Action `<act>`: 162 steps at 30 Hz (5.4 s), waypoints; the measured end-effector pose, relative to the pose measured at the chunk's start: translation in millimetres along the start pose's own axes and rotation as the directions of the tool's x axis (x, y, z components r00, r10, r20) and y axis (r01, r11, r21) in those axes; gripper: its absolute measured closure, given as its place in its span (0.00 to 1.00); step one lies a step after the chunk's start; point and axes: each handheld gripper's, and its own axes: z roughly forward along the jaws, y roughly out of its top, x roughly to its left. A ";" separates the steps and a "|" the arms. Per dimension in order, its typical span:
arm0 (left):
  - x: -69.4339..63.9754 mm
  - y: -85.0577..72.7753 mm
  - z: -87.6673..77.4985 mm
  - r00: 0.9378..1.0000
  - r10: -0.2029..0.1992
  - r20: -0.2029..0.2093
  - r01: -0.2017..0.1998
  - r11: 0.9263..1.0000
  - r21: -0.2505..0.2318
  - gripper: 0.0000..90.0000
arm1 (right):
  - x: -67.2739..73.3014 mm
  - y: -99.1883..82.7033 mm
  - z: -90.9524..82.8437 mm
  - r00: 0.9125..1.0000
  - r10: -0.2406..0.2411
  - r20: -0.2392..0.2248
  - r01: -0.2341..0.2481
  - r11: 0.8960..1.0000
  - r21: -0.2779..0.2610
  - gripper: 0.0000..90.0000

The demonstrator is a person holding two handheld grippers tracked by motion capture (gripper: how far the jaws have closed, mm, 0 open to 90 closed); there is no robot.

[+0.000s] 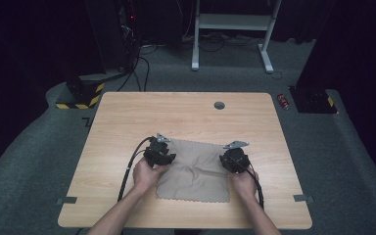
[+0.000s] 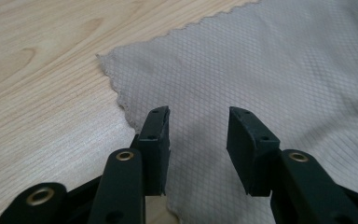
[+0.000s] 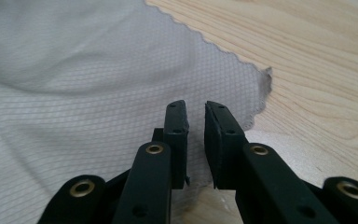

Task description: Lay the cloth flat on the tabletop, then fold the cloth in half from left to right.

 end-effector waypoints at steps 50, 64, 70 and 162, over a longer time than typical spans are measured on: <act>10.3 -29.7 -8.4 0.997 0.006 -0.075 -0.010 0.998 -0.056 0.53 | 15.4 -8.2 1.3 1.000 -0.008 -0.025 0.007 1.000 -0.023 0.73; 11.0 -45.5 -8.3 0.997 0.005 -0.080 -0.018 0.987 -0.162 0.53 | 16.9 -10.9 0.6 1.000 0.018 -0.007 -0.019 0.999 -0.037 0.69; 10.7 -45.4 -8.3 0.998 0.008 -0.068 -0.018 0.987 -0.158 0.48 | 25.8 -10.2 -6.0 0.999 0.024 -0.035 -0.027 0.997 -0.076 0.69; 65.9 57.5 46.2 0.995 -0.097 -0.040 0.098 0.994 0.045 0.99 | 205.2 -4.9 5.6 0.902 -0.336 -0.271 0.301 0.939 -0.164 1.00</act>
